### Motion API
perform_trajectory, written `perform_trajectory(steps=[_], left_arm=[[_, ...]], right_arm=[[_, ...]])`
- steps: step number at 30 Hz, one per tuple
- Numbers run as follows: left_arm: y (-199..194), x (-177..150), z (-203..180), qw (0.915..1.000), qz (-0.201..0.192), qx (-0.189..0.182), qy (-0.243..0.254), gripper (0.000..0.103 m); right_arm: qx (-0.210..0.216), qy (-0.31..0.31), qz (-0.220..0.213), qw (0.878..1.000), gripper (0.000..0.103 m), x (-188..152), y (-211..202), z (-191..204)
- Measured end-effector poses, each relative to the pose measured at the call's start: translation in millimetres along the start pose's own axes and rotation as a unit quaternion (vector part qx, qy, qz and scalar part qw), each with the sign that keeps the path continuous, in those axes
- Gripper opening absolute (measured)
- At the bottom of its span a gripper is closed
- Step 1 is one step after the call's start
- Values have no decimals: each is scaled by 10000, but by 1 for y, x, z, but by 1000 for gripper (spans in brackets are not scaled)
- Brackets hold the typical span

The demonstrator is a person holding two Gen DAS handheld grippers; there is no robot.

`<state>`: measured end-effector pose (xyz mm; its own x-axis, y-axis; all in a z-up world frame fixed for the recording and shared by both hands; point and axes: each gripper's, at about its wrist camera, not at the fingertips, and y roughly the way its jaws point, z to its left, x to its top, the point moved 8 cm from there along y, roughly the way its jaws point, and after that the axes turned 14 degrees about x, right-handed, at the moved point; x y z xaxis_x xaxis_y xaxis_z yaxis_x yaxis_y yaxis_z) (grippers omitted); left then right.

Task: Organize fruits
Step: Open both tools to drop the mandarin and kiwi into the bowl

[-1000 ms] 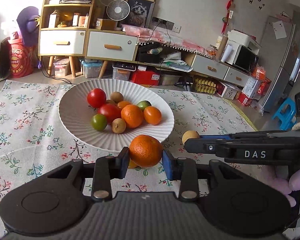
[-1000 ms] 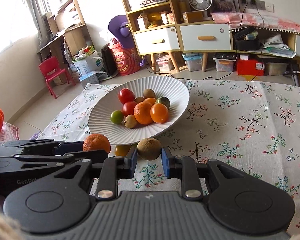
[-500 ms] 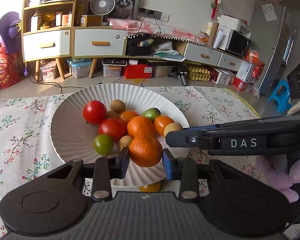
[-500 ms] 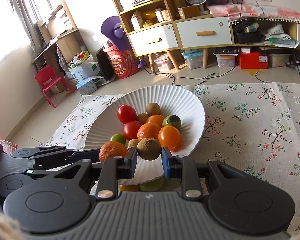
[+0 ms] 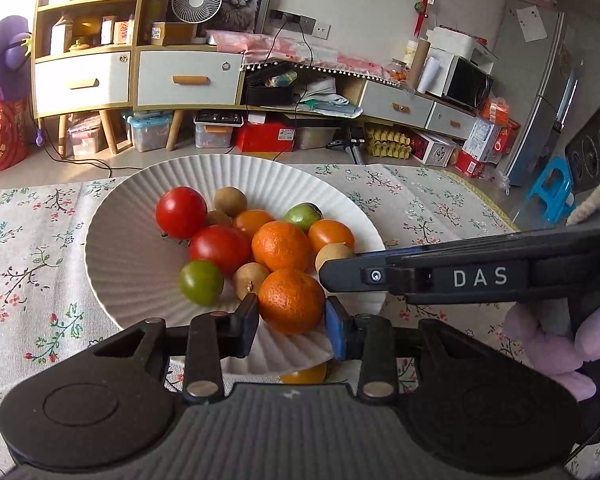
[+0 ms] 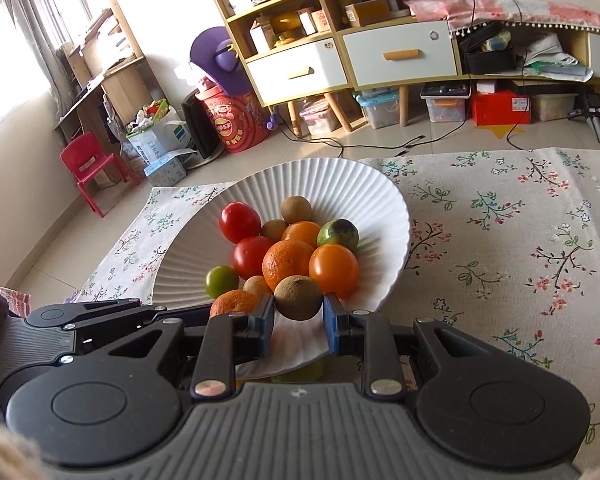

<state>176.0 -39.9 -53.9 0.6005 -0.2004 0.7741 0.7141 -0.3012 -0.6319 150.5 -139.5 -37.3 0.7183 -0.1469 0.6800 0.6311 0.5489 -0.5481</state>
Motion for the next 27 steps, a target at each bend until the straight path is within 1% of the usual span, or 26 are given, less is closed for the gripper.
perform_trajectory(steps=[3, 8, 11, 13, 18, 22, 24, 27], left_arm=[[0, 1, 3, 10000, 4, -10, -38, 30], [-1, 0, 4, 10000, -37, -1, -18, 31], [-3, 2, 6, 10000, -49, -20, -63, 36], [-5, 4, 5, 9999, -66, -20, -81, 41], [-11, 6, 3, 9999, -103, 67, -35, 49], [-17, 8, 1, 9998, -130, 105, -78, 54], [-21, 9, 0, 9998, -148, 135, -59, 56], [-28, 10, -3, 9997, -176, 180, -41, 61]], right_arm=[[37, -12, 21, 10000, 24, 0, 1, -1], [148, 148, 16, 9998, 26, 0, 1, -3], [161, 131, 12, 9998, 28, 0, -2, -2], [170, 115, 10, 9998, 29, -1, -5, -2], [136, 80, -1, 9999, 31, 0, -11, -1], [99, 50, -3, 9999, 36, 1, -18, 0], [63, 25, -8, 10000, 36, 2, -22, 1], [58, 10, -62, 10000, 42, 3, -29, 1]])
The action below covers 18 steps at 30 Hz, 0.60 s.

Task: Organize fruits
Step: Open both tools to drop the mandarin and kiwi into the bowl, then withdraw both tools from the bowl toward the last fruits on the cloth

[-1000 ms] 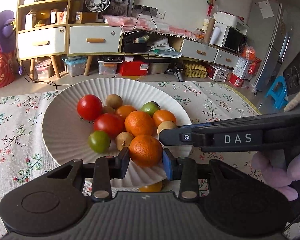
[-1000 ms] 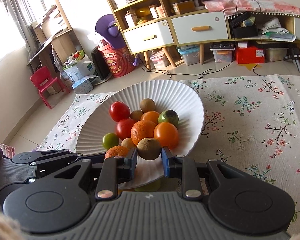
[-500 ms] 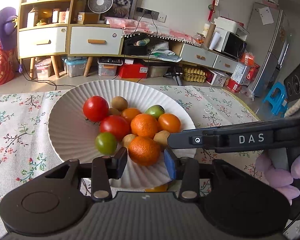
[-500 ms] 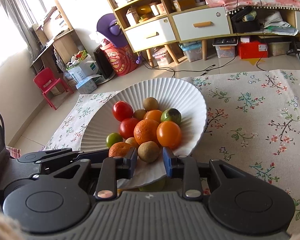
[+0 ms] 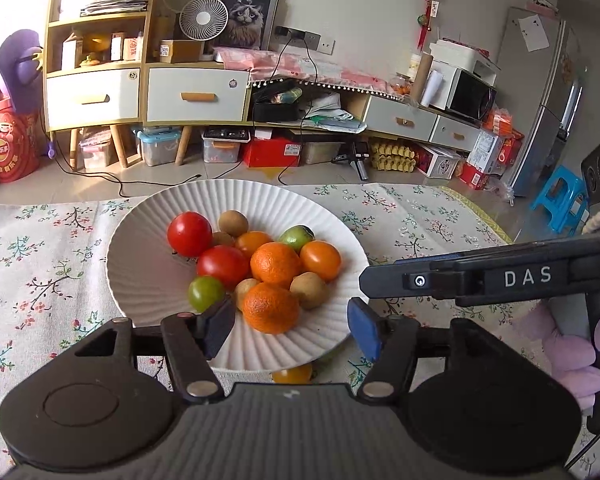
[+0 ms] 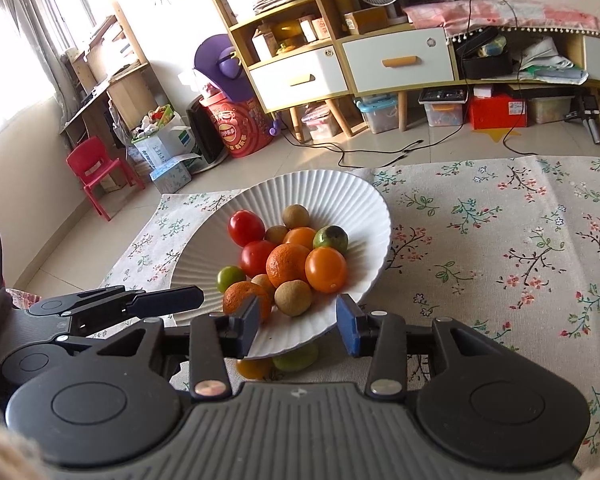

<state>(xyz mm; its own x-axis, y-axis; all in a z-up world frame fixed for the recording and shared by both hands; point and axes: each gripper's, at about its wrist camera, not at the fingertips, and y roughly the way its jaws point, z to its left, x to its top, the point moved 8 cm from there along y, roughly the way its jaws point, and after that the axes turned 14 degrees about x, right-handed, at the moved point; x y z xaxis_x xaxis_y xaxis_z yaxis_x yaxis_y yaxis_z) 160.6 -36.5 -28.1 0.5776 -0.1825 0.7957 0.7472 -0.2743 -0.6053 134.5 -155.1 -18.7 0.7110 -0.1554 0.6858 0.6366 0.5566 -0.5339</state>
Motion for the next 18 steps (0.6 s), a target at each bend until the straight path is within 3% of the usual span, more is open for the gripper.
perform_trajectory(steps=[13, 18], left_arm=[[-28, -10, -2, 9990, 76, 438, 13, 81], [-39, -15, -2, 9982, 111, 585, -79, 84]], right_arm=[[-24, -13, 13, 10000, 60, -19, -28, 0], [-89, 81, 38, 9999, 67, -28, -35, -4]])
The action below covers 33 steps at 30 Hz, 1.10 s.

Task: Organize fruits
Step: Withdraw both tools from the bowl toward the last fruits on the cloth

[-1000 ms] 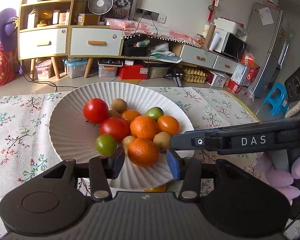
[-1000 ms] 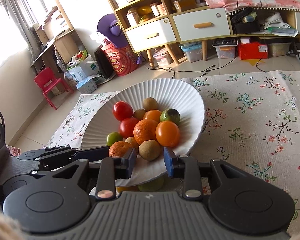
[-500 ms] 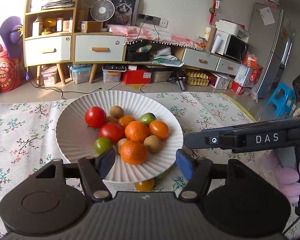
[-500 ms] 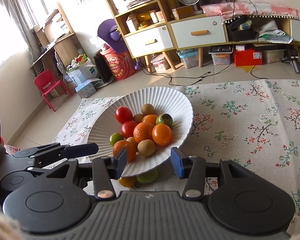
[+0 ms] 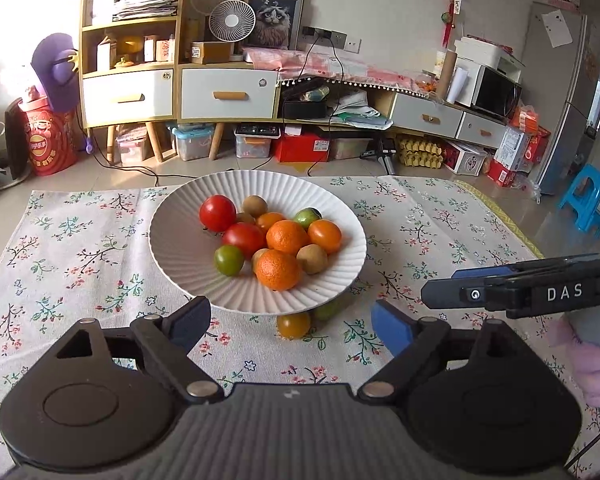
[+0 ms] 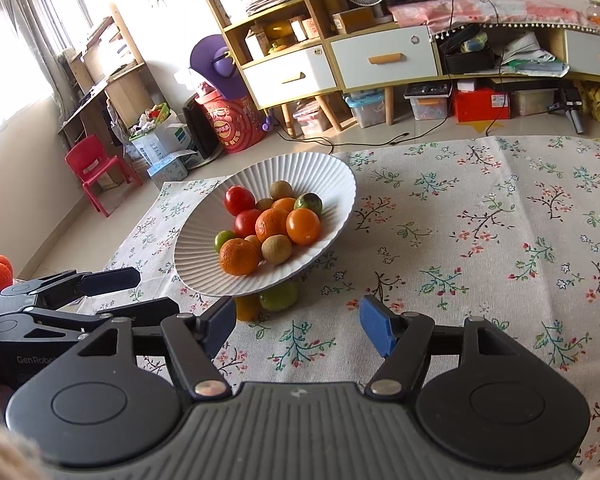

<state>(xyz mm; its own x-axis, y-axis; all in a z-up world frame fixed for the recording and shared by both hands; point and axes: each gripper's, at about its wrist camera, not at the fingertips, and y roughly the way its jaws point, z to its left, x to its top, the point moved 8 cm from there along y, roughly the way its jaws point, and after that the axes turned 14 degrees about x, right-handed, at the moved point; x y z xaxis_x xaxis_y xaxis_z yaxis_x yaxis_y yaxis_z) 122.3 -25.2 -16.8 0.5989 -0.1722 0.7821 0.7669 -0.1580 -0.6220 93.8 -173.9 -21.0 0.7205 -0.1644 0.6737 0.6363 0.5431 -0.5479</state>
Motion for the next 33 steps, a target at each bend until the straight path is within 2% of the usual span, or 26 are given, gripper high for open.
perform_trajectory(steps=[10, 16, 23, 29, 33], left_arm=[[-11, -24, -5, 9997, 99, 202, -93, 94], [-4, -38, -8, 9992, 192, 331, -134, 97], [14, -53, -6, 9972, 156, 705, -200, 97], [29, -52, -5, 9946, -141, 977, -313, 97], [38, -50, -10, 9939, -218, 1050, -253, 97]], right_arm=[[15, 31, 149, 9999, 71, -25, -6, 0], [-84, -200, 129, 9997, 89, -34, -7, 6], [-524, -691, 0, 9962, 102, -40, -2, 3], [-997, -1005, -122, 9898, 102, -43, 6, -11], [-1104, -1038, -80, 9884, 103, -45, 12, -20]])
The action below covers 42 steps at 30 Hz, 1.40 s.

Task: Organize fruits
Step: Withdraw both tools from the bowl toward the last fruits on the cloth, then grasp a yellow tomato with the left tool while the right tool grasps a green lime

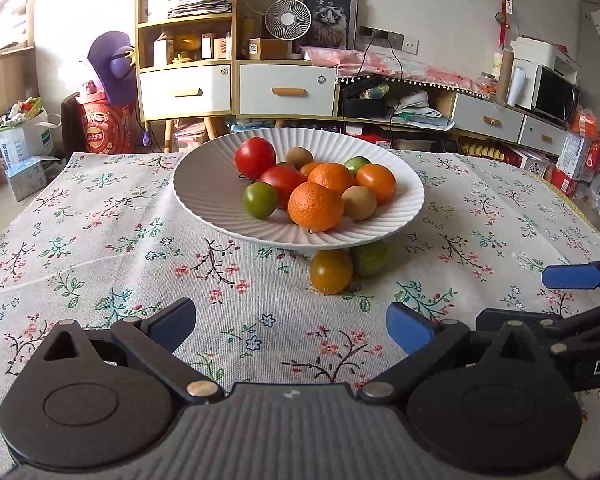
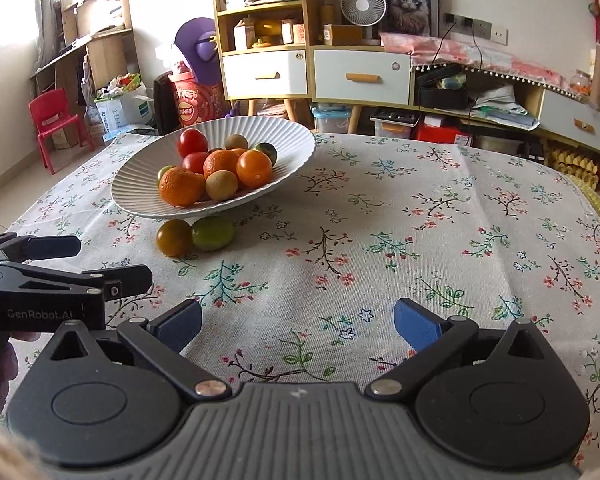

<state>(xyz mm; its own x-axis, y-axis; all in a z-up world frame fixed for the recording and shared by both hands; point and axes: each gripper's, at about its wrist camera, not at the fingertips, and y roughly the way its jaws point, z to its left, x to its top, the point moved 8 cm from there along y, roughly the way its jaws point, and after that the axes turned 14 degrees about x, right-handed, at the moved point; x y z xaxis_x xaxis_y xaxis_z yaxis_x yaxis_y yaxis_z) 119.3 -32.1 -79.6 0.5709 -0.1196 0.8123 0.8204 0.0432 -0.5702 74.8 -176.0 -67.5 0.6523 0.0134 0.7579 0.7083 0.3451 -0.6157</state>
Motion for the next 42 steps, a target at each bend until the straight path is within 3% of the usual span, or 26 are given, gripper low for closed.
perform_trajectory(steps=[5, 7, 11, 15, 20, 22, 29, 42], left_arm=[[9, 3, -5, 10000, -19, -50, 27, 92], [12, 3, -7, 9999, 31, -147, 14, 77], [13, 5, -10, 9998, -17, -220, 28, 65], [12, 10, -13, 9993, -150, -348, 57, 47], [16, 18, -19, 9984, -200, -523, 16, 35], [17, 19, -20, 9982, -171, -576, 34, 21], [9, 15, -14, 9981, 15, -617, 17, 21], [-7, -3, 31, 9990, 319, -305, -46, 21]], right_arm=[[-103, 60, -6, 9999, 103, 1, 7, -7], [-134, 95, 7, 9999, 103, 0, 9, -11], [-173, 180, 46, 9997, 103, -2, 13, -16], [-202, 71, 54, 9998, 103, -1, 15, -15], [-144, -39, 79, 9999, 103, 1, 18, -10], [-124, -124, 98, 9998, 103, 0, 18, -8], [-95, -233, 104, 9996, 103, 1, 19, -4], [-54, -727, 118, 9973, 98, 12, 36, 20]])
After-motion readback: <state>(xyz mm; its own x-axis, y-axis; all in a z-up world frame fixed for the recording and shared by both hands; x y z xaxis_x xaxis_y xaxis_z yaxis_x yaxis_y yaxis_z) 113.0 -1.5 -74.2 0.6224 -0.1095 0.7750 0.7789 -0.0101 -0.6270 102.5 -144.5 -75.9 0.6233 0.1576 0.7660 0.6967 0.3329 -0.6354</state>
